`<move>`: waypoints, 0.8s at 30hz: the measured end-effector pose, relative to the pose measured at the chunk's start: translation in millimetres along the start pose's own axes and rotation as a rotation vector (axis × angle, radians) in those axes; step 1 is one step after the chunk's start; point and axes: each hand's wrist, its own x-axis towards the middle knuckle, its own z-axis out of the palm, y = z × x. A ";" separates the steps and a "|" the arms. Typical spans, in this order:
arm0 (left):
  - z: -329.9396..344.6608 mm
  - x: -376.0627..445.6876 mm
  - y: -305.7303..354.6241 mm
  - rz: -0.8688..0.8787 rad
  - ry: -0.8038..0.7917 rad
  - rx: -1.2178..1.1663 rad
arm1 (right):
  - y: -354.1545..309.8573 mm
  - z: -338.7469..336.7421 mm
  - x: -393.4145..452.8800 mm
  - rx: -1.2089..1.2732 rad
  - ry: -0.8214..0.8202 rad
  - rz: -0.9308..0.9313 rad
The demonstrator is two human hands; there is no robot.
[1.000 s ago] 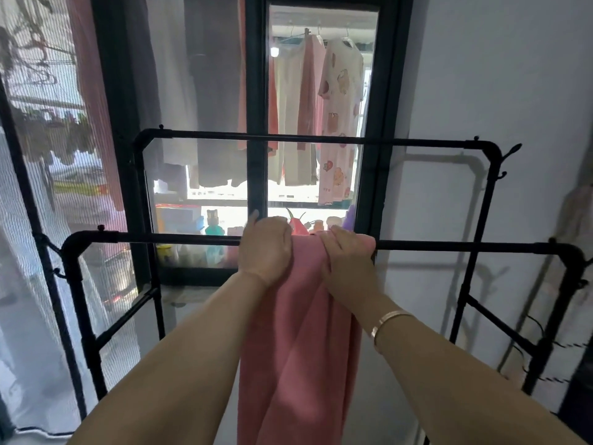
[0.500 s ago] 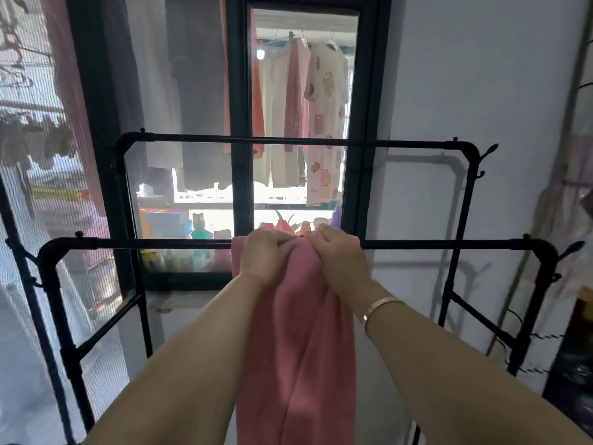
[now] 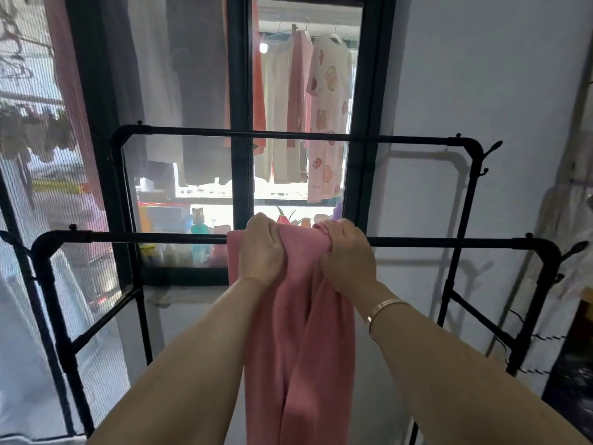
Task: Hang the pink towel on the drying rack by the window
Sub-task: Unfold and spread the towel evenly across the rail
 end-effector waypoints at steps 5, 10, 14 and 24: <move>10.8 0.4 9.6 0.106 0.036 0.214 | 7.5 7.9 1.8 0.050 -0.133 0.121; 35.9 -11.6 23.5 0.397 -0.161 0.260 | 10.1 11.8 1.1 -0.060 -0.092 0.042; 34.9 -10.7 22.3 0.367 -0.147 0.030 | 23.2 6.0 -5.8 -0.077 -0.149 0.070; 27.5 -9.4 27.3 0.226 -0.132 -0.031 | 27.9 -4.2 -5.5 -0.217 -0.338 0.156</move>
